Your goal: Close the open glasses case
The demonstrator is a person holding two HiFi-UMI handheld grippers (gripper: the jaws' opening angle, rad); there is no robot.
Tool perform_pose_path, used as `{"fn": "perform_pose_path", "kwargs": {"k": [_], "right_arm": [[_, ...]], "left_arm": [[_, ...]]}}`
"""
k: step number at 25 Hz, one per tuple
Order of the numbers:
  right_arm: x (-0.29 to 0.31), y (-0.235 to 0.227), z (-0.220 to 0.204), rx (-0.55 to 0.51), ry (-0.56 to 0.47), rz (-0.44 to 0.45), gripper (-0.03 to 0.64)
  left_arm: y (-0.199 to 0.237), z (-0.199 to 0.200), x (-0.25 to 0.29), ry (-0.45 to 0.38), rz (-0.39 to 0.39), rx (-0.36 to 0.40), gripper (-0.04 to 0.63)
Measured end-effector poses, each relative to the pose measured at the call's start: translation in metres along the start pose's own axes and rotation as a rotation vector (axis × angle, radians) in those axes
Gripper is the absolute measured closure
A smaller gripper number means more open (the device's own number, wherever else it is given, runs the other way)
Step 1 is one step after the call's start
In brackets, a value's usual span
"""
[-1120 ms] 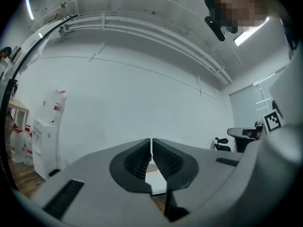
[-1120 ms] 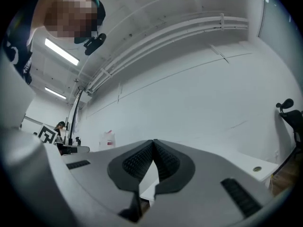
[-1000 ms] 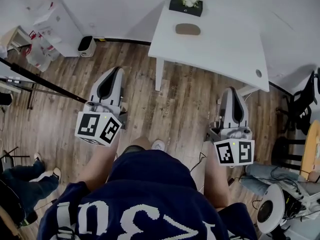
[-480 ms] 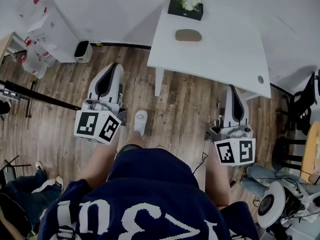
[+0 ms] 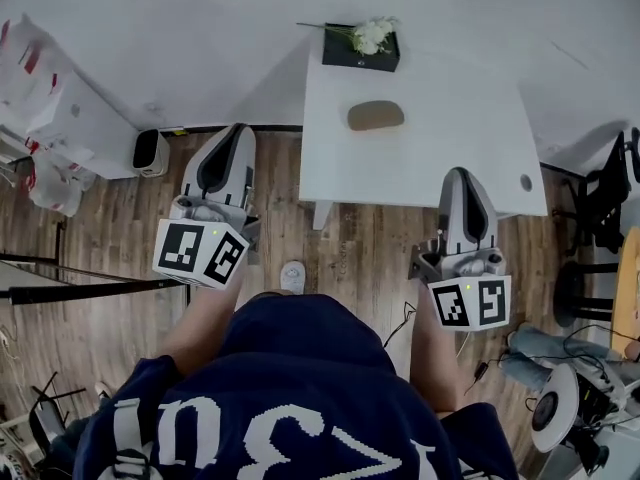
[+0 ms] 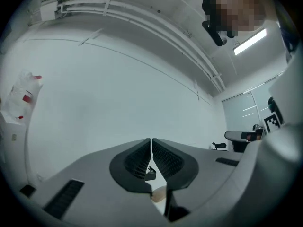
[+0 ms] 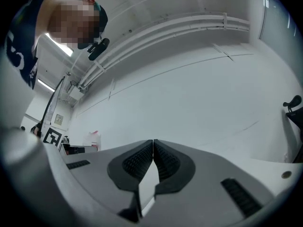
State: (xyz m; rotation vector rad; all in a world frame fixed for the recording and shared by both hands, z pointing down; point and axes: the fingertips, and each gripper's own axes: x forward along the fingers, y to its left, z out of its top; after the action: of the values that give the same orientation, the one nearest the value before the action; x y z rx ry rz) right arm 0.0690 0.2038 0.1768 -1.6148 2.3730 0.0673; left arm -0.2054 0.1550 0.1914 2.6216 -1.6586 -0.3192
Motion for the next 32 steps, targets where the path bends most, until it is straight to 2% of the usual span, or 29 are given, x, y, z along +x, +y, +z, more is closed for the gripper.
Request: {"fn": "perform_pose_path", "kwargs": {"k": [6, 14, 20, 27, 29, 32], "right_arm": [[0.051, -0.008, -0.024, -0.006, 0.045, -0.060, 0.592], [0.085, -0.047, -0.051, 0.007, 0.092, -0.098, 0.591], [0.144, -0.084, -0.059, 0.016, 0.081, -0.022, 0.591], [0.203, -0.151, -0.054, -0.017, 0.075, 0.058, 0.591], [0.212, -0.169, -0.060, -0.001, 0.084, 0.067, 0.591], [0.221, -0.185, -0.076, 0.020, 0.119, 0.088, 0.591]], "left_arm": [[0.042, -0.015, 0.061, 0.036, -0.068, -0.025, 0.571], [0.059, -0.057, 0.112, 0.102, -0.075, -0.075, 0.571], [0.059, -0.061, 0.159, 0.088, -0.041, -0.056, 0.571], [0.051, -0.068, 0.232, 0.045, 0.033, -0.040, 0.571], [0.043, -0.071, 0.248, 0.031, 0.016, -0.038, 0.571], [0.026, -0.081, 0.262, 0.013, -0.060, -0.065, 0.571]]}}
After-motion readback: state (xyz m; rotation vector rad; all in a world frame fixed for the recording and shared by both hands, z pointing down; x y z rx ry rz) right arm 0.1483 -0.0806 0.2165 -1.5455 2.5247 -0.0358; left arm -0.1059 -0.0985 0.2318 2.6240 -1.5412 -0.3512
